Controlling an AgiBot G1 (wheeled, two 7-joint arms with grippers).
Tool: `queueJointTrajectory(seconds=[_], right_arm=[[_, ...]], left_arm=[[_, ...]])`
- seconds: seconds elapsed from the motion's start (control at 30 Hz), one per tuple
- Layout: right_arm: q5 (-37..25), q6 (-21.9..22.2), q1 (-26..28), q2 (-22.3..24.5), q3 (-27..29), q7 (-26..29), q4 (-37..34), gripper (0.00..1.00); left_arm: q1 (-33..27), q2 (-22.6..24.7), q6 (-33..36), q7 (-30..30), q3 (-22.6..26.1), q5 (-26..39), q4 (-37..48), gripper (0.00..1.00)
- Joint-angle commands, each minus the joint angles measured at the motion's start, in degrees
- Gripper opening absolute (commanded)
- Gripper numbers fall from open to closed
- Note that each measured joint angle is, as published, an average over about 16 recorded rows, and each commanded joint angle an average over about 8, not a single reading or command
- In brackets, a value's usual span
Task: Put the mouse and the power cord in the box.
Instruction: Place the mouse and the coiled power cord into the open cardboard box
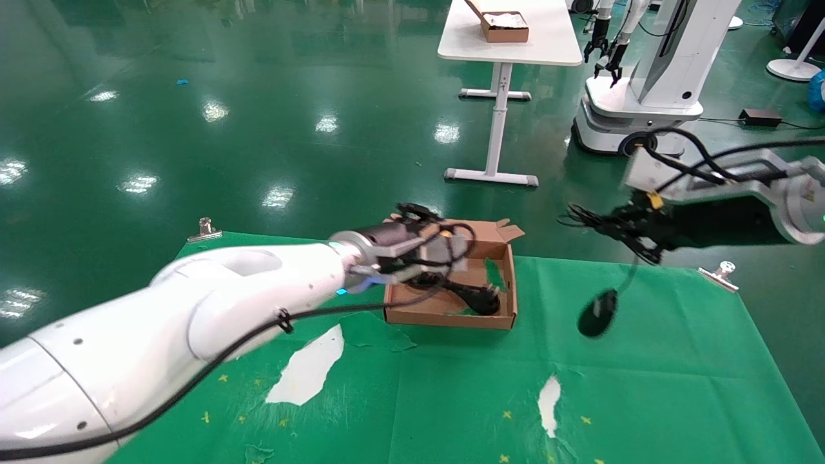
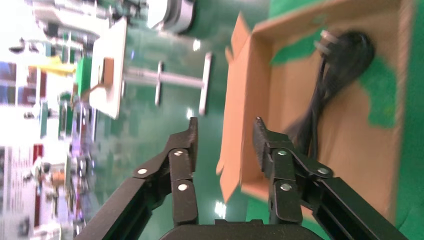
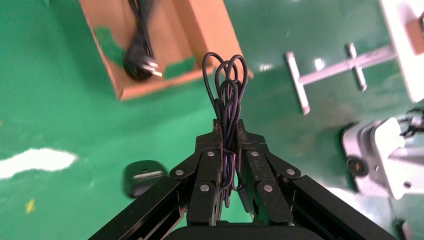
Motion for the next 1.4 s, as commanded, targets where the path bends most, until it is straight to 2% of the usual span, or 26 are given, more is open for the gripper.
queueJointTrajectory(seconds=[0.03,0.17,0.3,0.43,0.57,0.8,1.0,1.17,1.37,1.4], right_arm=[[0.32,0.10,0.33,-0.39,0.17,-0.18,0.52,0.00],[0.72,0.53,0.75,-1.91,0.18,-1.03,0.66,0.00],[0.94,1.32,1.51,-3.89,0.11,-2.53,-0.13,0.00],[1.22,2.46,2.34,-6.57,-0.01,-4.68,-1.95,0.00],[1.72,4.10,2.93,-10.35,-0.16,-7.21,-4.51,0.00],[3.22,8.22,3.78,-19.18,-0.16,-12.27,-12.02,0.00],[4.88,13.58,3.36,-25.62,-0.17,-16.35,-20.44,0.00],[7.26,18.23,1.10,-27.29,-2.32,-18.09,-22.58,0.00],[8.55,23.18,-0.76,-27.34,-7.32,-15.20,-24.23,0.00],[8.46,24.05,-0.93,-27.31,-8.17,-14.56,-24.67,0.05]], left_arm=[[-0.60,-0.07,-0.27,-0.68,0.53,-0.64,1.43,1.00],[-2.81,-1.61,-0.14,-2.31,-0.14,-1.72,6.47,1.00],[-4.87,-5.15,0.65,-3.18,-0.99,-2.55,10.17,1.00],[-6.23,-9.61,2.56,-3.74,-1.41,-3.01,11.51,1.00],[-6.78,-12.17,4.39,-4.76,-1.33,-2.81,11.27,1.00],[-6.87,-13.03,5.12,-7.00,-0.84,-1.38,9.82,1.00],[-6.84,-13.42,5.19,-8.83,-0.48,-0.05,8.72,1.00],[-6.81,-13.71,5.26,-10.26,-0.22,1.00,7.89,1.00],[-6.77,-14.02,5.35,-11.82,0.04,2.18,6.99,1.00],[-6.77,-14.06,5.36,-12.07,0.08,2.37,6.85,1.00]])
